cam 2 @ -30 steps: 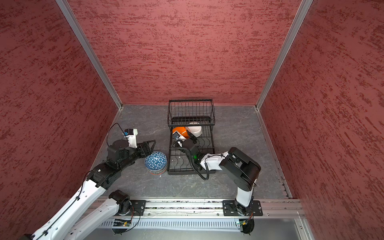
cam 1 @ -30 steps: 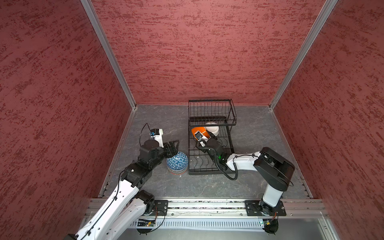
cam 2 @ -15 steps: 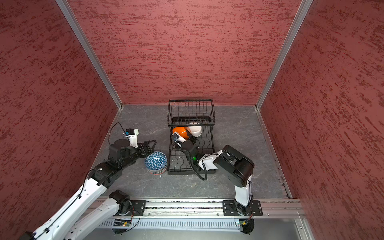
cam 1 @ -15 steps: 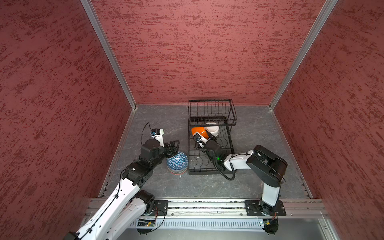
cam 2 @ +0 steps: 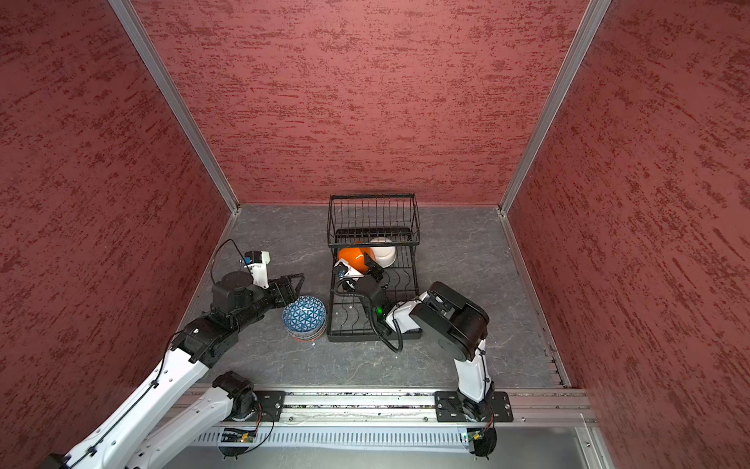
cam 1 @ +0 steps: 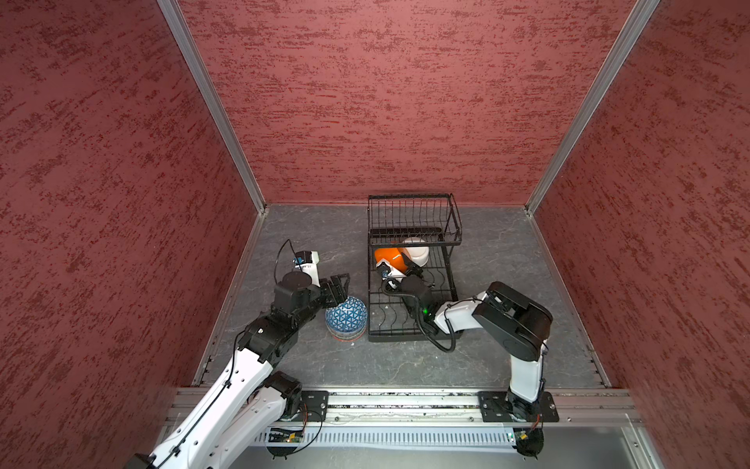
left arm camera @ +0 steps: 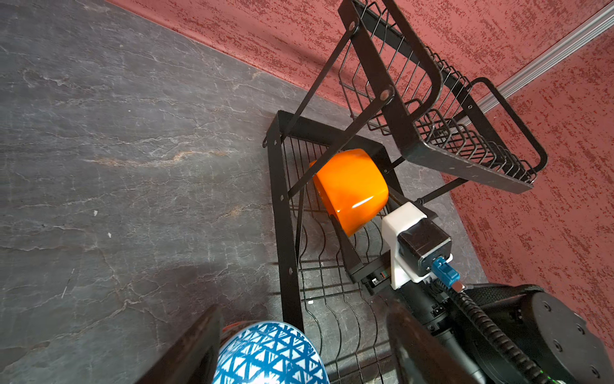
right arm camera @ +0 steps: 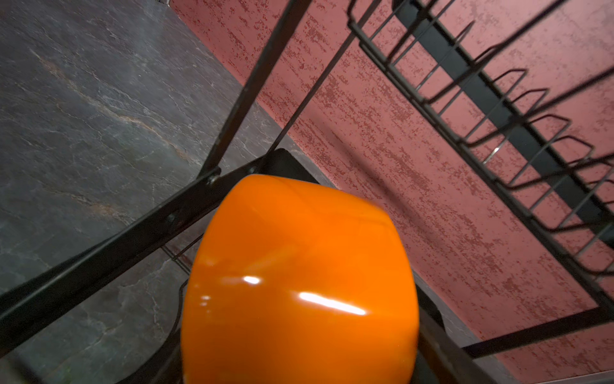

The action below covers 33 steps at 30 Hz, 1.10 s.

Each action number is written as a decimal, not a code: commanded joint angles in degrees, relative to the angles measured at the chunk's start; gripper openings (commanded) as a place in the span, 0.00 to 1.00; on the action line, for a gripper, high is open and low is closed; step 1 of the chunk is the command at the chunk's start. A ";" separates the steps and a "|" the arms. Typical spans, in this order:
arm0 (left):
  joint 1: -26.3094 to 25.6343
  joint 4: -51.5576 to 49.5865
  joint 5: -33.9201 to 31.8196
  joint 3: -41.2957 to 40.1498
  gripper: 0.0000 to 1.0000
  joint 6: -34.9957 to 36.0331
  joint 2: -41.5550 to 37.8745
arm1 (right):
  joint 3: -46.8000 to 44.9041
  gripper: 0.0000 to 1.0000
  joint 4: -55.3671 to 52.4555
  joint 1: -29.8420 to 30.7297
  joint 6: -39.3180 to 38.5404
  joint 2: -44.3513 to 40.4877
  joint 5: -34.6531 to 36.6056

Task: Load bowls into a dish rack
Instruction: Place the bowl in the dish rack.

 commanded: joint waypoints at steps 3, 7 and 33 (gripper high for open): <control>0.51 -0.21 0.12 0.00 0.77 0.85 -0.43 | 1.78 0.74 7.20 -1.32 -4.58 0.62 2.09; 0.68 0.05 0.08 -0.39 0.77 0.92 -0.44 | 2.25 0.75 7.48 -2.07 -5.62 1.78 2.05; 2.01 0.27 1.09 -1.10 0.77 1.64 -0.09 | 4.80 0.81 11.02 -3.93 -13.58 7.34 2.47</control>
